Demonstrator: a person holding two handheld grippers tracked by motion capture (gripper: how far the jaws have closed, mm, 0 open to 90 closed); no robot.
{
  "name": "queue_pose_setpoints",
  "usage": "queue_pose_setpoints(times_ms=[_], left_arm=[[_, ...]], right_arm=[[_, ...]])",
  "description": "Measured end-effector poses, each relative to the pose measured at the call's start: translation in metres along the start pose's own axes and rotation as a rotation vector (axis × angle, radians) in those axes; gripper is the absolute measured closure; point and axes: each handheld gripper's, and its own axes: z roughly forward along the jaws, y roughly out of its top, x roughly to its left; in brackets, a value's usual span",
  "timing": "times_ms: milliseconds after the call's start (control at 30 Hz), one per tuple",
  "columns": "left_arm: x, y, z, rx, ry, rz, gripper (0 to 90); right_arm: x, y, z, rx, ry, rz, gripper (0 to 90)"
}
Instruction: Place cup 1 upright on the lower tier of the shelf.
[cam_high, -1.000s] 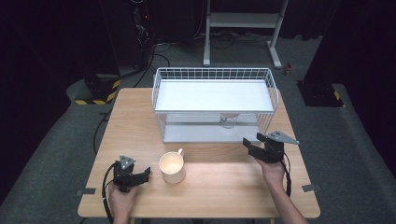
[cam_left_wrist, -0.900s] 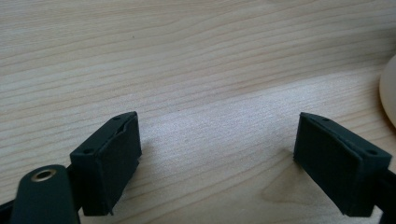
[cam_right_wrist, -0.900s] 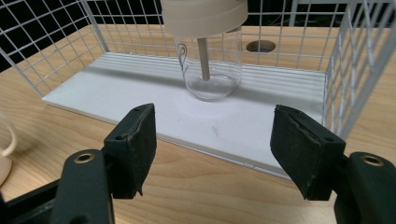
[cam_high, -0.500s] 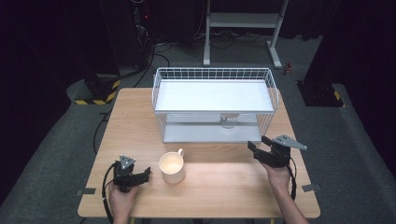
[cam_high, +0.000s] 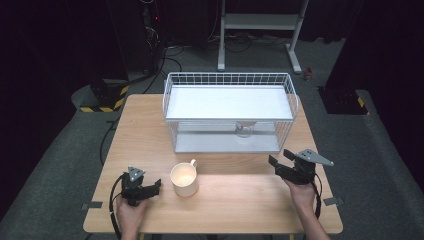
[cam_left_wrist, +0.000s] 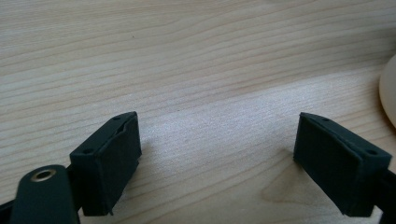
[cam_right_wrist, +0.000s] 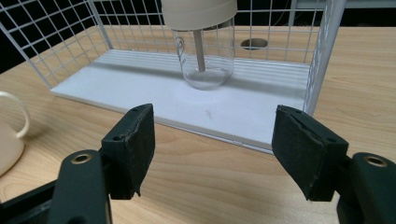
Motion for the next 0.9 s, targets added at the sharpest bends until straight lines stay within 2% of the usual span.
queue_pose_setpoints(times_ms=[467, 900], left_arm=[[0.0, 0.0, 0.0, 0.0, 0.0, 0.001, 15.2], [0.0, 0.0, 0.0, 0.0, 0.0, 0.001, 15.2]], right_arm=[[-0.003, -0.013, -0.017, -0.003, -0.006, -0.005, 29.5], [-0.006, -0.029, -0.025, 0.024, -0.021, -0.008, 29.5]])
